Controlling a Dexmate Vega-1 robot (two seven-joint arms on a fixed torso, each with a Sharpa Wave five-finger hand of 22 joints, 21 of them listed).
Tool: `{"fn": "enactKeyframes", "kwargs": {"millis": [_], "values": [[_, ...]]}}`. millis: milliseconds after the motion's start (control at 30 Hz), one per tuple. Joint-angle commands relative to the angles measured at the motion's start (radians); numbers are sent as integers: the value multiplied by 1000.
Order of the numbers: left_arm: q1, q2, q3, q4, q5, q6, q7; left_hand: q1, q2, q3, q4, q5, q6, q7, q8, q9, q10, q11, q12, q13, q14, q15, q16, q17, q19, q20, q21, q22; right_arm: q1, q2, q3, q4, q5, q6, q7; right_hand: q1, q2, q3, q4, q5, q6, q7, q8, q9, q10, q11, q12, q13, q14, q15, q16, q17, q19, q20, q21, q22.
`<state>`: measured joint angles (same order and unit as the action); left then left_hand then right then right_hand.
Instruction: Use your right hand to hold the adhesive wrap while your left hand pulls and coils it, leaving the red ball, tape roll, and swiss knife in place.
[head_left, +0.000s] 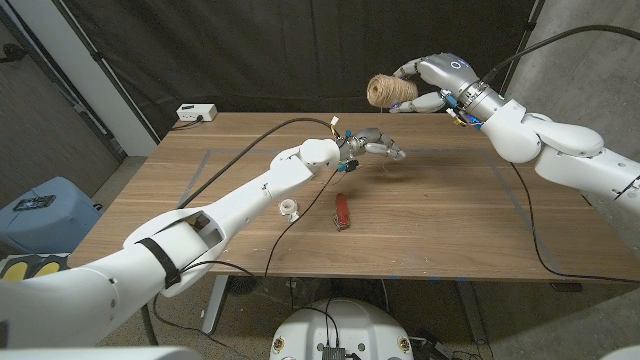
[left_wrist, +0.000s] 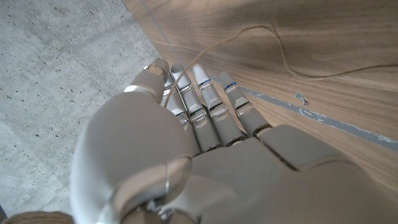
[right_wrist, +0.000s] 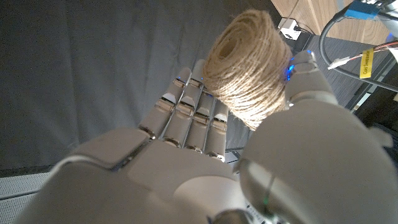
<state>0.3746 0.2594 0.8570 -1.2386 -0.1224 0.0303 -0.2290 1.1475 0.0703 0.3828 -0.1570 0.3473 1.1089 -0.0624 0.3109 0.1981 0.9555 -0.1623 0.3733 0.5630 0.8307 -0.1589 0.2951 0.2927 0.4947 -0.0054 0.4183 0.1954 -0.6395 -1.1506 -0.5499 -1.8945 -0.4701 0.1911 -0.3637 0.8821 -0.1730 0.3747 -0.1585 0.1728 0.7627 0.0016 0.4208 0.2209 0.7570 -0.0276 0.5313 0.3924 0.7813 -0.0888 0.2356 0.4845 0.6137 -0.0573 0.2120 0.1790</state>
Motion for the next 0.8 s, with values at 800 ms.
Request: {"fn": "enactKeyframes", "kwargs": {"millis": [800], "values": [[31, 13, 7, -63, -13, 35, 4, 3, 9, -5, -2, 7, 7, 8, 3, 4, 9, 5, -4, 7, 7, 6, -8, 6, -6, 0, 7, 1, 66, 58, -67, 87, -39, 8, 11, 155, 158, 0, 1, 7, 125, -129, 8, 3, 129, -125, 1, 3, 12, -138, -10, 1, 10, -50, 1, 2]]}}
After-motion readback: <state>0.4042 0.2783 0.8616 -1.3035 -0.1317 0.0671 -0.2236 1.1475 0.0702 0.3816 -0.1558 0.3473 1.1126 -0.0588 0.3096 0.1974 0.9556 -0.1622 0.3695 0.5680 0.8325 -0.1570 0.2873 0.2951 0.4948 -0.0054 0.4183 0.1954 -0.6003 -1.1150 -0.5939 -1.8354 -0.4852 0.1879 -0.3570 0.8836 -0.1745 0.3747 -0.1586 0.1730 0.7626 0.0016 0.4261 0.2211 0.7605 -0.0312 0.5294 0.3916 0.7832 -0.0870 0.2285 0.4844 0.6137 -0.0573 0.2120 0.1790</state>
